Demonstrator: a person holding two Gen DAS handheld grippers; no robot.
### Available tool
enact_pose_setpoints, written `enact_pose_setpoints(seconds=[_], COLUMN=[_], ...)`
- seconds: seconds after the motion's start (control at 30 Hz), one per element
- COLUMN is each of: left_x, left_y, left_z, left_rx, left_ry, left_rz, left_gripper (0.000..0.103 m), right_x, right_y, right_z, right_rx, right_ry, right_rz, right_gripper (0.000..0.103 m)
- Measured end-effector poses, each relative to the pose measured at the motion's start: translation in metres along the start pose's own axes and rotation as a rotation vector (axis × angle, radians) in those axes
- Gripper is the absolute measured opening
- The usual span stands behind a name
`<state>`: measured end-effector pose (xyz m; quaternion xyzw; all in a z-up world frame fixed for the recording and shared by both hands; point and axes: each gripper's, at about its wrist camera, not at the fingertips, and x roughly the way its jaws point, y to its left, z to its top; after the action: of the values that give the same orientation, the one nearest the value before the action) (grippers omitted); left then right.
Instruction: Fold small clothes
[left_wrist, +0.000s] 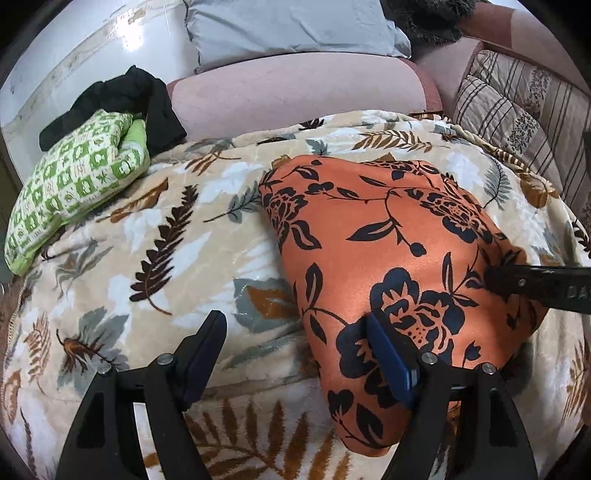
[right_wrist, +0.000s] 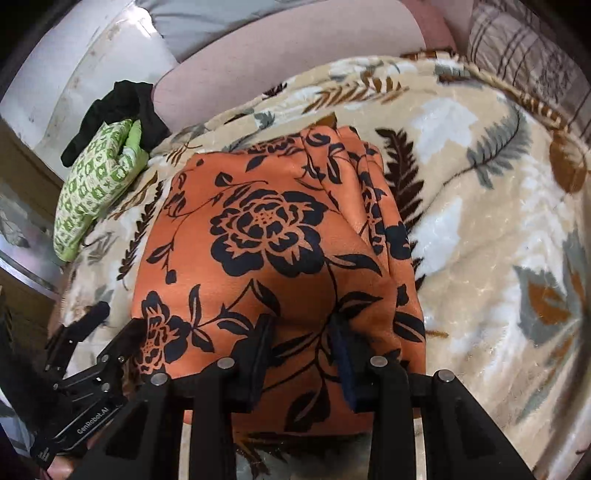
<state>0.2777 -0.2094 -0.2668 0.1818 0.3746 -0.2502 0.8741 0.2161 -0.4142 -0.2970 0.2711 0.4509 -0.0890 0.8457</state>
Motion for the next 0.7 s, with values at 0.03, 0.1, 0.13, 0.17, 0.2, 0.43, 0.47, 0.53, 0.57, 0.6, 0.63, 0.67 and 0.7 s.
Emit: enact_pose_setpoints(seconds=[0.03,0.1,0.13,0.17,0.2,0.43,0.47,0.53,0.57,0.6,0.63,0.67,0.7], left_x=[-0.003,-0.007,-0.010,-0.012,-0.016,-0.014,-0.005,0.006,0.006,0.002,-0.004,-0.011,-0.014], left_y=[0.001,0.004,0.006,0.006,0.007,0.019,0.020,0.027,0.032,0.038,0.044,0.048,0.050], left_z=[0.000,0.000,0.000,0.000,-0.001,-0.009,-0.011,-0.015,-0.015,-0.013,-0.011,-0.008,-0.007], left_rx=[-0.005,-0.021,-0.030,-0.035,-0.036,-0.042,-0.034,-0.049,-0.073,-0.104,-0.131,-0.151,-0.160], left_ry=[0.002,0.002,0.003,0.002,-0.002,0.029,0.066,0.113,0.114,0.100,0.074,0.045,0.029], left_rz=[-0.005,-0.013,-0.018,-0.021,-0.022,0.010,0.034,0.059,0.046,0.026,0.007,-0.006,-0.008], left_gripper=[0.079,0.079,0.079,0.079,0.079,0.079,0.079,0.079,0.079,0.079,0.079,0.079,0.079], right_x=[-0.005,-0.014,-0.021,-0.029,-0.034,-0.013,-0.003,-0.004,-0.009,-0.016,-0.022,-0.029,-0.036], right_y=[0.004,0.007,0.008,0.010,0.012,0.010,0.006,0.004,0.008,0.014,0.018,0.021,0.025], right_z=[0.000,-0.002,-0.003,-0.005,-0.006,-0.019,-0.021,-0.019,-0.015,-0.012,-0.009,-0.005,0.000], right_rx=[0.000,-0.004,-0.010,-0.014,-0.012,0.025,0.035,0.064,0.055,0.038,0.030,0.029,0.028], right_ry=[-0.001,0.001,-0.005,-0.016,-0.025,0.060,0.074,0.056,0.062,0.067,0.067,0.060,0.043], right_rz=[-0.010,-0.008,-0.009,-0.014,-0.018,-0.100,-0.101,-0.092,-0.102,-0.116,-0.119,-0.109,-0.085], right_gripper=[0.037,0.037,0.037,0.037,0.037,0.037,0.038,0.038,0.038,0.038,0.038,0.038,0.038])
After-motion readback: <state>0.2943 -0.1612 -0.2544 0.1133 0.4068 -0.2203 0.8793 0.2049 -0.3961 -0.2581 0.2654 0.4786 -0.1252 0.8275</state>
